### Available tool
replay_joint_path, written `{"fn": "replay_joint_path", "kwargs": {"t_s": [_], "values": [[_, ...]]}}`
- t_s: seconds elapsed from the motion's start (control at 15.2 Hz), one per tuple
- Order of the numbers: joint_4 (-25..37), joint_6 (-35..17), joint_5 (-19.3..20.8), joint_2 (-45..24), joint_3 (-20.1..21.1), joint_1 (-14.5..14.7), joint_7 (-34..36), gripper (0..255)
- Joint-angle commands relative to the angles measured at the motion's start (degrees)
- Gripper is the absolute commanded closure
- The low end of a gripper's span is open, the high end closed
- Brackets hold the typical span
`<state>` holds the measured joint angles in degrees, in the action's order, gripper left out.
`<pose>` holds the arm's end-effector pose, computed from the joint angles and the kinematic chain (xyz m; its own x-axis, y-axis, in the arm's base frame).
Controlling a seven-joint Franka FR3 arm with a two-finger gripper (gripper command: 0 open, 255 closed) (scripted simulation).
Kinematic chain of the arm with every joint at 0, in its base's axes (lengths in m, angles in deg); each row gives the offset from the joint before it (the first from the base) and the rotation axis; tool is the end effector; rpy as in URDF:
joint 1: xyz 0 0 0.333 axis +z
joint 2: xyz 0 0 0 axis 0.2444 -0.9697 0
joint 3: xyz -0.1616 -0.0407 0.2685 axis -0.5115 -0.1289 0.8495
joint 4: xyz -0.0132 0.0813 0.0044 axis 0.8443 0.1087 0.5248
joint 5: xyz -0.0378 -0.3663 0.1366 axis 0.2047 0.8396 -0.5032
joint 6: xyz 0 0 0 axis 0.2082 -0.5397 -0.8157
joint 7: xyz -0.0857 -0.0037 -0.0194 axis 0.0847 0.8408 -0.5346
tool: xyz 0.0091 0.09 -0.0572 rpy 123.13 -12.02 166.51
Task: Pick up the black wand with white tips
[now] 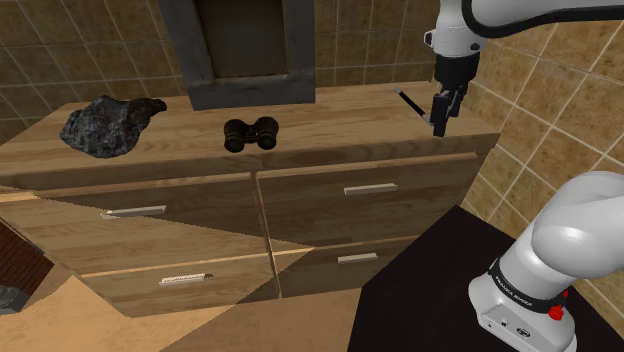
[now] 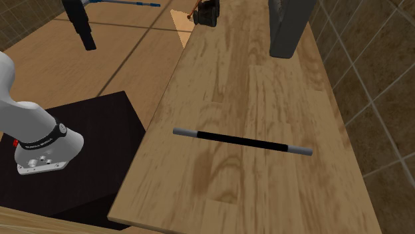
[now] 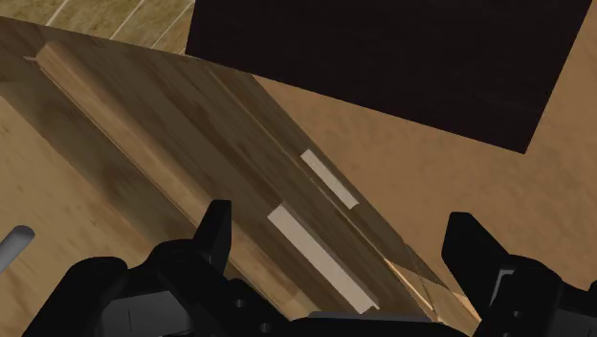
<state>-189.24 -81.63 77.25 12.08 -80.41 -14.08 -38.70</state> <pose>0.3055 0.0147 0.5498 0.9706 0.2005 -0.1332 0.2165 -0.9690 0.1189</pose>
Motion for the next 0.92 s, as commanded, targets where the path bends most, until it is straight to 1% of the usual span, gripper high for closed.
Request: {"fn": "replay_joint_path", "kwargs": {"t_s": [0.0,0.4,0.86], "values": [[0.0,0.0,0.0,0.0,0.0,0.0,0.0,0],[6.0,-6.7,0.8,-12.0,-3.5,-3.9,2.0,0],[15.4,-11.9,0.1,-25.7,-7.6,-7.5,3.6,0]]}}
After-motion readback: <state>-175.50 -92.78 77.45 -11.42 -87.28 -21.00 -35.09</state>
